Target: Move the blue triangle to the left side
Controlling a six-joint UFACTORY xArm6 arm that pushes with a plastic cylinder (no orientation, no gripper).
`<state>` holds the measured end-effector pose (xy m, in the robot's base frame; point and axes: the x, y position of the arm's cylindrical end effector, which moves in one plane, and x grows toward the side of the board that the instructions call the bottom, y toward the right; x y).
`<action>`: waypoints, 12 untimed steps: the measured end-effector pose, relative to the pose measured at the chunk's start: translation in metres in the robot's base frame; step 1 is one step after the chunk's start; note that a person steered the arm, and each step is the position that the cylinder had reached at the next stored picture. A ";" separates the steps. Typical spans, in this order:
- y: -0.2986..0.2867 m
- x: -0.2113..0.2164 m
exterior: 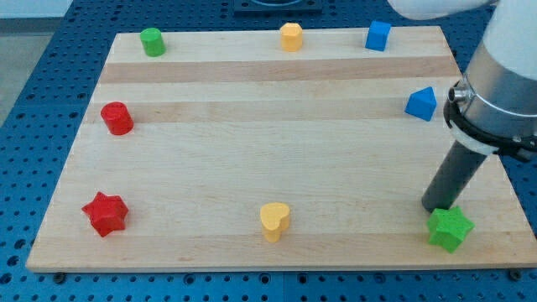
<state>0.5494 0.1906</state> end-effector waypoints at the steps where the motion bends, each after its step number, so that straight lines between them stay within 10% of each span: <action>1: 0.013 -0.018; 6: 0.095 0.012; 9: 0.097 -0.111; 12: 0.039 -0.149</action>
<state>0.4005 0.2292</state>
